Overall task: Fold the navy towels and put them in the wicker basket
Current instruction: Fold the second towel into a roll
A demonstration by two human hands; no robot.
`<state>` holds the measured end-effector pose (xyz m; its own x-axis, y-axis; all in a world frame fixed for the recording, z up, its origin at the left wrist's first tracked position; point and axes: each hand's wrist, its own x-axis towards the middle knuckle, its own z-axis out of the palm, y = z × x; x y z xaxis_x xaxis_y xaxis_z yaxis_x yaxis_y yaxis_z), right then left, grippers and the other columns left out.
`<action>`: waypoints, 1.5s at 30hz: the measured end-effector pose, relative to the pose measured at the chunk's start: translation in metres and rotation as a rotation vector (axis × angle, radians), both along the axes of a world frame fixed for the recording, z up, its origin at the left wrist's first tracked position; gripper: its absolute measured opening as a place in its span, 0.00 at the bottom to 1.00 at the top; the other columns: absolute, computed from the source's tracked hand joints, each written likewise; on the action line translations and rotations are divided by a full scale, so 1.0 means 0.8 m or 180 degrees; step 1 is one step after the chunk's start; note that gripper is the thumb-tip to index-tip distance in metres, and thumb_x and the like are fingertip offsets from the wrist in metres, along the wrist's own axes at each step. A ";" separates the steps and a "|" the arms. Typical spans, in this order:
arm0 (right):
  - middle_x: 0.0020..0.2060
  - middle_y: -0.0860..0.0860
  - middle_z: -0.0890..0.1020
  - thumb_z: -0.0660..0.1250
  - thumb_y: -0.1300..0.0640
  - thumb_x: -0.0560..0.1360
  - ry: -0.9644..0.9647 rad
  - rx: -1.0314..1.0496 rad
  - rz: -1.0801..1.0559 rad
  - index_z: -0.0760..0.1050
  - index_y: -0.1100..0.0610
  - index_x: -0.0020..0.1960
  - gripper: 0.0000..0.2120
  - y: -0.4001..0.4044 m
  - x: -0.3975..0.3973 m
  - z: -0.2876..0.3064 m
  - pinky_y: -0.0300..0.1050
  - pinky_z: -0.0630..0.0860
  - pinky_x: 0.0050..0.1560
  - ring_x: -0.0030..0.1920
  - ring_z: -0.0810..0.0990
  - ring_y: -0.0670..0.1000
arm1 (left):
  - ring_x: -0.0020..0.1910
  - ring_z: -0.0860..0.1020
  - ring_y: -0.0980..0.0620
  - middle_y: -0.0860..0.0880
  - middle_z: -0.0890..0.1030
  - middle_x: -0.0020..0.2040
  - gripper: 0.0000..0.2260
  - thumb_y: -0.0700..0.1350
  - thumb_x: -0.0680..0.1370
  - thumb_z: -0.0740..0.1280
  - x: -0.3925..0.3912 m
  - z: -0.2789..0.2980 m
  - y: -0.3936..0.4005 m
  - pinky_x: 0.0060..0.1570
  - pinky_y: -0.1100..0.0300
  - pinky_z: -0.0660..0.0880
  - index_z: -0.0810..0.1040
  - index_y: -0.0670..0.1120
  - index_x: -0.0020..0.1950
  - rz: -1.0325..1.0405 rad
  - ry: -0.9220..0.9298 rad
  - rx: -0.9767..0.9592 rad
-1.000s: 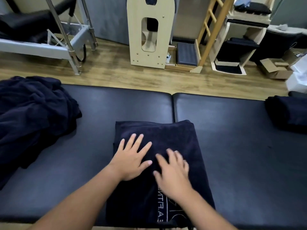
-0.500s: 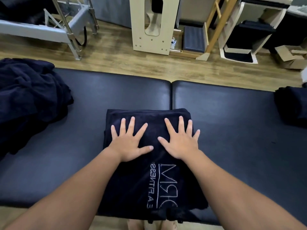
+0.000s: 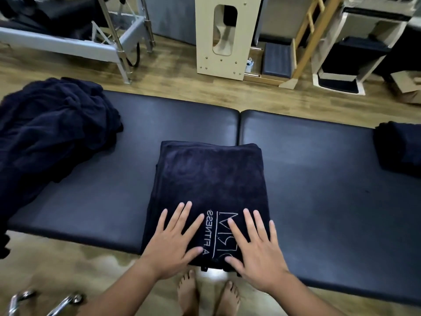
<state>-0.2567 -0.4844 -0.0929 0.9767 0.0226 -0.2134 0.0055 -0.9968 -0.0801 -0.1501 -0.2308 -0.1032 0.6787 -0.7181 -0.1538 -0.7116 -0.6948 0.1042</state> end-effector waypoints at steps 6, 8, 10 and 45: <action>0.77 0.62 0.64 0.77 0.67 0.58 -0.0191 -0.0124 0.0423 0.62 0.55 0.80 0.52 -0.038 -0.015 -0.004 0.61 0.69 0.71 0.77 0.60 0.63 | 0.78 0.62 0.35 0.36 0.60 0.79 0.37 0.54 0.76 0.69 -0.010 0.006 0.038 0.72 0.38 0.65 0.59 0.46 0.82 -0.0247 -0.0123 0.0395; 0.73 0.64 0.69 0.69 0.72 0.52 -0.0337 -0.0205 0.0446 0.67 0.58 0.77 0.53 -0.040 -0.016 0.002 0.60 0.76 0.63 0.74 0.66 0.65 | 0.66 0.74 0.33 0.35 0.71 0.71 0.39 0.39 0.67 0.74 -0.008 0.012 0.037 0.63 0.41 0.75 0.66 0.43 0.77 -0.0231 -0.0203 0.0413; 0.65 0.65 0.75 0.72 0.69 0.48 -0.0317 -0.0257 0.0510 0.68 0.60 0.74 0.53 -0.039 -0.014 0.007 0.59 0.80 0.54 0.66 0.74 0.67 | 0.56 0.77 0.36 0.37 0.75 0.63 0.39 0.33 0.58 0.72 -0.004 0.020 0.034 0.52 0.46 0.79 0.71 0.43 0.70 -0.0349 -0.0373 0.0432; 0.49 0.58 0.74 0.57 0.43 0.83 -0.0633 0.0269 -0.1718 0.72 0.60 0.52 0.20 -0.139 0.335 0.024 0.55 0.75 0.39 0.45 0.76 0.65 | 0.77 0.65 0.42 0.42 0.68 0.77 0.29 0.61 0.82 0.49 0.287 0.026 -0.070 0.68 0.35 0.68 0.69 0.46 0.76 0.1073 -0.0050 -0.0081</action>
